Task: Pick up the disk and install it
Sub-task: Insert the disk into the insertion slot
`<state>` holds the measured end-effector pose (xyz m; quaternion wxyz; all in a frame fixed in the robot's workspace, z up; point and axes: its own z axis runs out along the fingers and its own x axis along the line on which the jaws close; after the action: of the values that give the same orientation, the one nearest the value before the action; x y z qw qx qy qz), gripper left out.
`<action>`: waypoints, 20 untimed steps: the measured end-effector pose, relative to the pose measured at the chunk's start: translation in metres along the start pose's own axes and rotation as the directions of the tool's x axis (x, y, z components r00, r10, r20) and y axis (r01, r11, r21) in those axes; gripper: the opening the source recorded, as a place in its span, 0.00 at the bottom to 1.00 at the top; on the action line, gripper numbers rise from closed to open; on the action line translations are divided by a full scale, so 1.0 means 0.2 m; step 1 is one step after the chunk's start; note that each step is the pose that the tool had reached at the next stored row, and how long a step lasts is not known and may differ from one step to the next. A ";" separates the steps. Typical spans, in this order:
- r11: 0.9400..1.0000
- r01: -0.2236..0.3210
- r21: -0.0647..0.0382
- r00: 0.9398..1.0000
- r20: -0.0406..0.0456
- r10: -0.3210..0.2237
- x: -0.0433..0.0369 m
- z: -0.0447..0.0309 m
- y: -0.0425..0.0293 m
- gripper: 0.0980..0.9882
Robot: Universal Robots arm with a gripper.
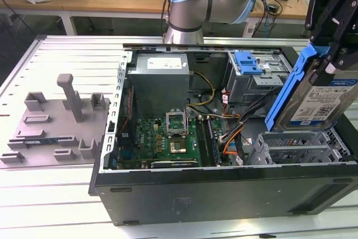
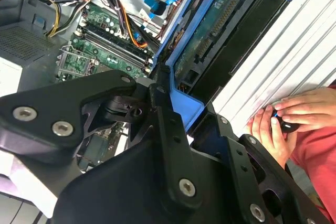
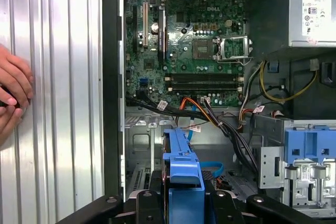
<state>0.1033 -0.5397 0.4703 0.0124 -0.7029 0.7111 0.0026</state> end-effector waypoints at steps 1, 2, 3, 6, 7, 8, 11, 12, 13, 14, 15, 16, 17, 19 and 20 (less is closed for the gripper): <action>1.000 0.000 0.000 1.000 0.000 0.000 0.000 0.003 0.000 0.30; 1.000 0.000 0.000 1.000 0.000 0.000 0.000 0.004 0.000 0.30; 1.000 0.000 0.000 1.000 0.000 0.000 0.001 0.006 0.000 0.30; 1.000 0.000 0.000 1.000 0.000 0.000 0.004 0.013 -0.001 0.30; 1.000 0.000 0.000 1.000 0.000 0.000 0.007 0.017 -0.001 0.30; 1.000 0.000 0.000 1.000 0.000 0.000 0.009 0.020 -0.001 0.30; 1.000 0.000 0.000 1.000 0.000 0.000 0.015 0.032 -0.004 0.30; 1.000 0.000 0.000 1.000 0.000 0.000 0.016 0.035 -0.006 0.30; 1.000 0.000 0.000 1.000 0.000 0.000 0.016 0.038 -0.006 0.30; 1.000 0.000 0.000 1.000 0.000 0.000 0.017 0.042 -0.006 0.30; 1.000 0.000 0.000 1.000 0.000 0.000 0.017 0.045 -0.007 0.30; 1.000 0.000 0.000 1.000 0.000 0.000 0.018 0.047 -0.007 0.30; 1.000 0.000 0.000 1.000 0.000 0.000 0.019 0.050 -0.006 0.30; 1.000 0.000 0.000 1.000 0.000 0.000 0.021 0.054 -0.006 0.30; 1.000 0.000 0.000 1.000 0.000 0.000 0.023 0.057 -0.007 0.30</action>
<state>0.1048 -0.5440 0.4589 0.0125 -0.7031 0.7110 0.0026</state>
